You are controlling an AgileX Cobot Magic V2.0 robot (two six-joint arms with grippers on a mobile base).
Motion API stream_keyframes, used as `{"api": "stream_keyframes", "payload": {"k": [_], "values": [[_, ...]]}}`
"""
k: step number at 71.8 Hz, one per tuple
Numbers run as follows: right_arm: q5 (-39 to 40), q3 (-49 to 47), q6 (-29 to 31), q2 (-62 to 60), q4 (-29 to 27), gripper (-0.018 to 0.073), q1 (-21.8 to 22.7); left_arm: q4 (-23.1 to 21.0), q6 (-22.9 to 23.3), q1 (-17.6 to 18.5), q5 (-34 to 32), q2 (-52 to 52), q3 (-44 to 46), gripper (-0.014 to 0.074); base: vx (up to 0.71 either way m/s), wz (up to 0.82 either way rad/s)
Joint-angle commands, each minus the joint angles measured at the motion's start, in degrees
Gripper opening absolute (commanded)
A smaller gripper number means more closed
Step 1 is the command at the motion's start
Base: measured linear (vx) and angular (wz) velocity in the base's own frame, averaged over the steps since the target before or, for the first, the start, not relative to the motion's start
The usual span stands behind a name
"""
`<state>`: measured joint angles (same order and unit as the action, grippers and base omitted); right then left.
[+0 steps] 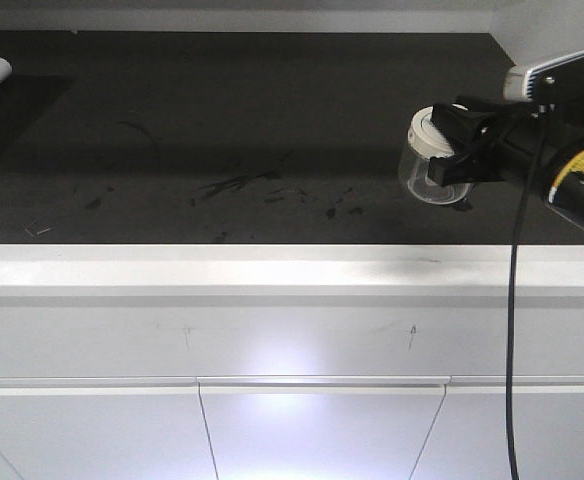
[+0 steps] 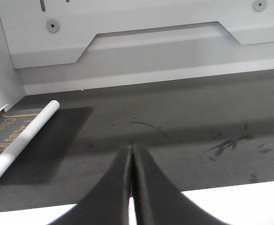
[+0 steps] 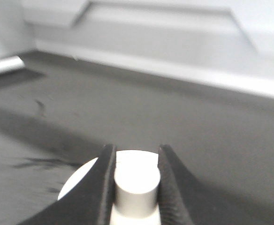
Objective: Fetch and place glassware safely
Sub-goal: 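Lift the jar with the right gripper and pull it out of the hood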
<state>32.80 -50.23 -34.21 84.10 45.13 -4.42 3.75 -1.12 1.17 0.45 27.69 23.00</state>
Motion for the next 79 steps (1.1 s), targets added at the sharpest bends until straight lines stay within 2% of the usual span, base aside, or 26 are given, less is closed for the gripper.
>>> {"api": "stream_keyframes", "payload": {"k": [1, 25, 53, 72, 79], "values": [[3.8, 1.5, 0.3, -7.5, -1.2, -0.0004, -2.6, -0.4, 0.4, 0.4, -4.0, 0.0, 1.5, -0.0007, 0.0, 0.0], [-0.6, 8.5, 0.3, -19.1, -1.2, -0.0004, -17.3, -0.4, 0.4, 0.4, -4.0, 0.0, 1.5, -0.0007, 0.0, 0.0], [-0.3, 21.1, -0.1, -28.5, -1.2, -0.0004, -28.1, -0.4, 0.4, 0.4, -4.0, 0.0, 1.5, -0.0007, 0.0, 0.0], [-0.1, 21.6, 0.5, -28.8, -0.7, -0.0004, -35.9, -0.4, 0.4, 0.4, -4.0, 0.0, 1.5, -0.0007, 0.0, 0.0], [-0.3, 21.6, 0.4, -28.8, -0.7, -0.0004, -37.0, -0.4, 0.4, 0.4, -4.0, 0.0, 1.5, -0.0007, 0.0, 0.0]]}}
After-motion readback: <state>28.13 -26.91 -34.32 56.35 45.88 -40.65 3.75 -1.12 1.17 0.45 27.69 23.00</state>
